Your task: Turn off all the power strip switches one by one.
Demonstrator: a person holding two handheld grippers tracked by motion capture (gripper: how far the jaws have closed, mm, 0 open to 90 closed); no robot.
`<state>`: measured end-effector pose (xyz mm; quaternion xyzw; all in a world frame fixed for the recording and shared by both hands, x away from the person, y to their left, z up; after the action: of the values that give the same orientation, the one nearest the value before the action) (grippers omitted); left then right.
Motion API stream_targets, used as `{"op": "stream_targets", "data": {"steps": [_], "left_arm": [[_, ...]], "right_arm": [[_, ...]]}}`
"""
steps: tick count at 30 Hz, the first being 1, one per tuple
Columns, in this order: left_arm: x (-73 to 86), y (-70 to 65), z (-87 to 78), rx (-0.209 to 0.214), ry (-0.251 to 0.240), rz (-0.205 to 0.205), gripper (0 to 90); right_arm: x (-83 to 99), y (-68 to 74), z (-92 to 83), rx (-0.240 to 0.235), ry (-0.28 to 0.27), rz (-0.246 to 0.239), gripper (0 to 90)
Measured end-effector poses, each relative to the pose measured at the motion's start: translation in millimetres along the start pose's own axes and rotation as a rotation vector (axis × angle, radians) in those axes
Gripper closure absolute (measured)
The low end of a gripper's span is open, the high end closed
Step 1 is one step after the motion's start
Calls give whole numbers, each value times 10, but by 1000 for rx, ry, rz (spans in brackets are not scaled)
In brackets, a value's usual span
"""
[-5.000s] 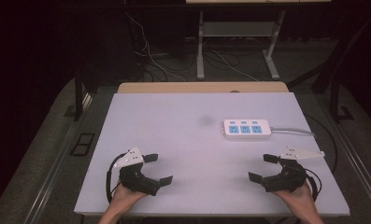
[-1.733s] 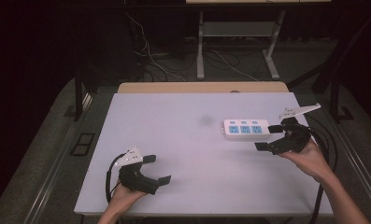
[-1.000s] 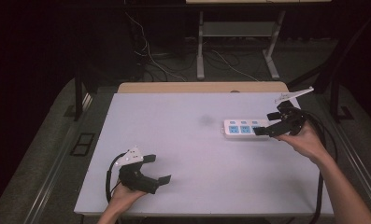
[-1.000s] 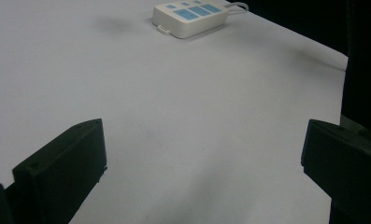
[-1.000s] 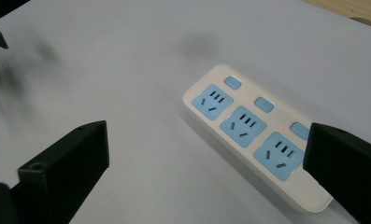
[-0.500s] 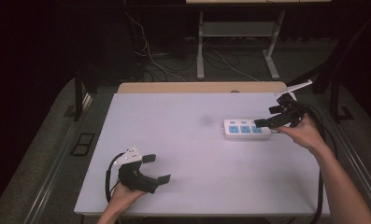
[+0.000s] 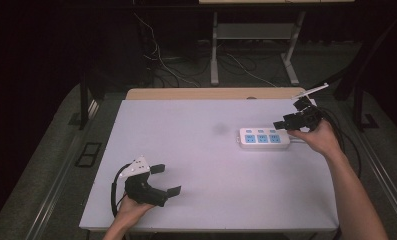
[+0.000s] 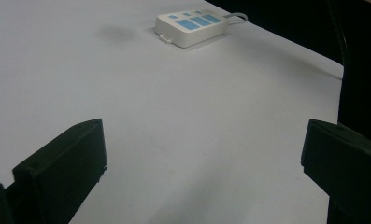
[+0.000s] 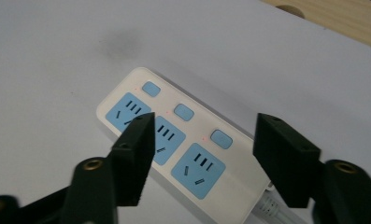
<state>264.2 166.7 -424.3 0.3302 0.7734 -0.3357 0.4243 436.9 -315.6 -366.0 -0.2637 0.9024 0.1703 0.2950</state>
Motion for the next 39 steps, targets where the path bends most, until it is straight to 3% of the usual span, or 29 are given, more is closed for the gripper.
{"op": "stream_targets", "data": {"steps": [6, 11, 13, 17, 25, 39], "left_arm": [[1, 5, 5, -2, 2, 3, 0], [2, 4, 4, -4, 1, 5, 0], [1, 4, 3, -4, 1, 7, 0], [2, 7, 0, -6, -1, 7, 0], [3, 19, 0, -8, -2, 7, 0], [0, 36, -7, -10, -3, 8, 0]], "right_arm": [[-4, -55, 46, -12, -5, 7, 575], [-21, -71, 81, -65, -12, 19, 706], [-17, -81, 137, -80, 6, 18, 812], [-12, -78, 194, -78, 19, 12, 895], [-15, -100, 332, -70, 36, 12, 898], [41, -207, 529, -51, 69, 80, 898]]}}
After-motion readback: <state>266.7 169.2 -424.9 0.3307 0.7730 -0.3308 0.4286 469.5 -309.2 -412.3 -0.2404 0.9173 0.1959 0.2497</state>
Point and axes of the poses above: each handheld gripper's, and its own axes: z roughly forward along the jaws, x roughly out of its underside, y roughly to its left, the point moved 1 cm from there along z, roughly forward along the jaws, and after that the axes turned 1 degree about z, right-handed, at the moved point
